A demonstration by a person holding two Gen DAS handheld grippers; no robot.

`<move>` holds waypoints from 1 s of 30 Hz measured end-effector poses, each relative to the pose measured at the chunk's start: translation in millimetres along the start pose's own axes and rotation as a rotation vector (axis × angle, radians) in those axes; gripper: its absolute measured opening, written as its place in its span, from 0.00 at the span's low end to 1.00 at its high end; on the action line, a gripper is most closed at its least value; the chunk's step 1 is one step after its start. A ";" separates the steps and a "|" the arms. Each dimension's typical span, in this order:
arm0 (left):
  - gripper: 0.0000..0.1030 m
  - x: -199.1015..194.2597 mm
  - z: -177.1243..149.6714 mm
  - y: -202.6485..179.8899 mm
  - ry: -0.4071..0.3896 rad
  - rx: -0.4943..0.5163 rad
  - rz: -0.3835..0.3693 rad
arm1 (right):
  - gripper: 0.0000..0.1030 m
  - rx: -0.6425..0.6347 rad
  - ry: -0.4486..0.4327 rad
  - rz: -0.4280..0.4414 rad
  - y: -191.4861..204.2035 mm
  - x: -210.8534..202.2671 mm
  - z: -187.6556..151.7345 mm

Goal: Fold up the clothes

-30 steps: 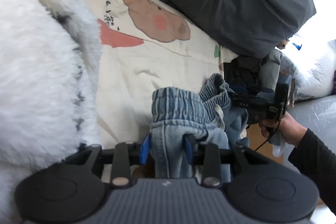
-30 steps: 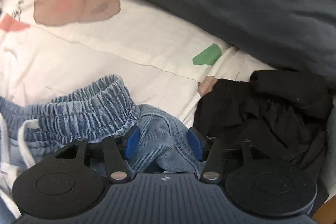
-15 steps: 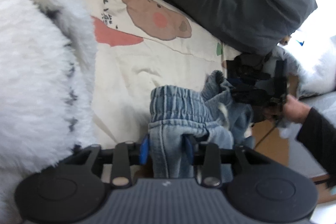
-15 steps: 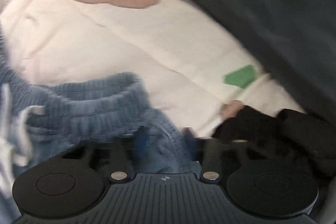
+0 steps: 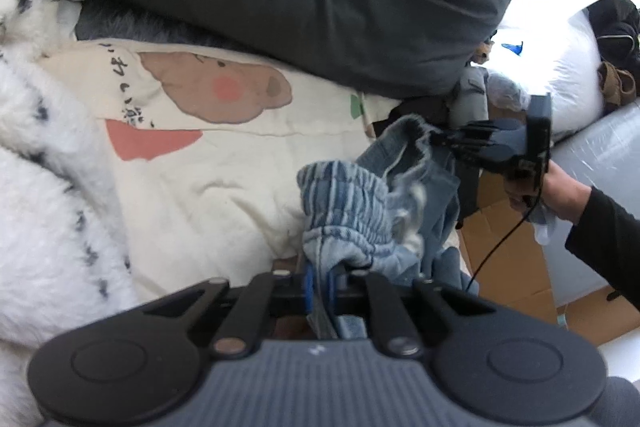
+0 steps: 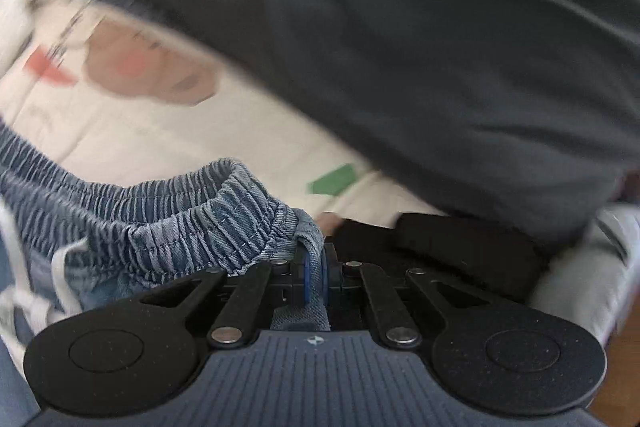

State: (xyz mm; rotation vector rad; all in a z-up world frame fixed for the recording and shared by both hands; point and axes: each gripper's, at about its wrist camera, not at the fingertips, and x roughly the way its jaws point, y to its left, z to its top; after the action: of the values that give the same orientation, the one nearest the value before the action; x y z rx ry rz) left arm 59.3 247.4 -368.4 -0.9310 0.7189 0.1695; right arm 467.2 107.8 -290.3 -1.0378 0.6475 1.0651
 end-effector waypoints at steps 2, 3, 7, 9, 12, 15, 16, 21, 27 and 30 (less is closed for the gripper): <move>0.05 8.0 -1.4 3.5 0.029 -0.010 0.032 | 0.04 0.057 -0.004 -0.026 -8.2 0.2 -5.1; 0.04 13.5 -2.7 6.2 0.049 -0.019 0.055 | 0.04 0.082 -0.004 -0.039 -11.6 1.0 -7.7; 0.04 36.3 -7.6 15.6 0.126 -0.018 0.158 | 0.03 0.089 0.040 -0.088 -3.5 28.3 -10.8; 0.06 37.4 -8.7 17.7 0.136 -0.021 0.160 | 0.04 0.085 0.062 -0.104 3.0 44.7 -7.6; 0.19 32.7 -7.6 20.1 0.155 -0.037 0.162 | 0.06 0.078 0.092 -0.111 6.5 63.3 -2.5; 0.36 22.9 -5.3 20.0 0.138 -0.053 0.139 | 0.09 0.081 0.113 -0.092 1.7 69.1 -1.4; 0.43 19.7 -4.3 19.8 0.130 -0.061 0.126 | 0.11 0.072 0.112 -0.080 -0.8 66.8 -0.9; 0.52 19.9 4.9 21.6 0.093 -0.127 0.112 | 0.28 0.015 0.097 -0.006 -10.0 46.7 3.4; 0.49 38.2 15.9 23.7 0.114 -0.163 0.192 | 0.34 -0.041 0.112 0.046 -21.7 37.3 16.5; 0.46 47.0 15.0 31.5 0.127 -0.207 0.179 | 0.34 -0.083 0.133 0.066 -17.5 42.9 23.0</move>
State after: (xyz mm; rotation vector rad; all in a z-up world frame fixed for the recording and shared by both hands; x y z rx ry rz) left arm 88.8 270.3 -413.4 -1.0810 0.9153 0.3495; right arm 498.7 143.4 -310.8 -1.1735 0.7537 1.0942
